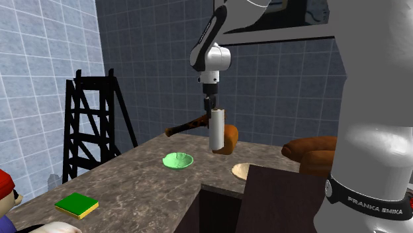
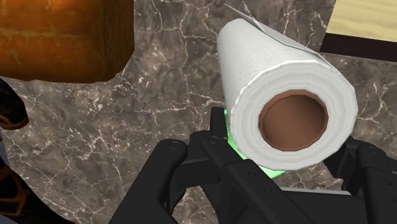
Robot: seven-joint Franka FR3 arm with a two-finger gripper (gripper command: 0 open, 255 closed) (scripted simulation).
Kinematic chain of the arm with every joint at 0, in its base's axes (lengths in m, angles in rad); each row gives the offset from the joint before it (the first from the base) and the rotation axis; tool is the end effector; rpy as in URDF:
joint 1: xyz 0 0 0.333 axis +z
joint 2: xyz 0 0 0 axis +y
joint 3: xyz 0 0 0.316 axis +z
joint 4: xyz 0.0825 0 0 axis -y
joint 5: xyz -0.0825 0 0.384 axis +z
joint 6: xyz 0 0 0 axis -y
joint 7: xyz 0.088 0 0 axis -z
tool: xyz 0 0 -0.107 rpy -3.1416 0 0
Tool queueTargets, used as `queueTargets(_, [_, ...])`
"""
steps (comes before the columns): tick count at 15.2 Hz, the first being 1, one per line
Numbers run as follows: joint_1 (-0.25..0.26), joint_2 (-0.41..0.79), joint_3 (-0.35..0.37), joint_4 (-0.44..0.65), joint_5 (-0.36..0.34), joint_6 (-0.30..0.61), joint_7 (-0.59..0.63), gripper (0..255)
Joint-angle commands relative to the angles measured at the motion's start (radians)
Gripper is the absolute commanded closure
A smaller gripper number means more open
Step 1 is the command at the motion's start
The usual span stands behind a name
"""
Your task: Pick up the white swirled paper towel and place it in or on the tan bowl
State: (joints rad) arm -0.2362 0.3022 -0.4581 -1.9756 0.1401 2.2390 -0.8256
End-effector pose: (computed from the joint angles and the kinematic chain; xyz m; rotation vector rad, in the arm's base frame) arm 0.4724 -0.3742 0.3306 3.1260 0.0965 -0.0278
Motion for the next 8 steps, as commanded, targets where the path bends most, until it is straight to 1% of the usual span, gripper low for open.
queueTargets(1, [0.006, -0.048, -0.012, -0.035, -0.024, -0.009, 0.004, 255])
queueTargets(5, [0.016, -0.208, -0.048, -0.182, -0.111, -0.003, 0.021, 255])
queueTargets(8, [0.009, -0.333, -0.066, -0.279, -0.188, -0.015, 0.042, 255])
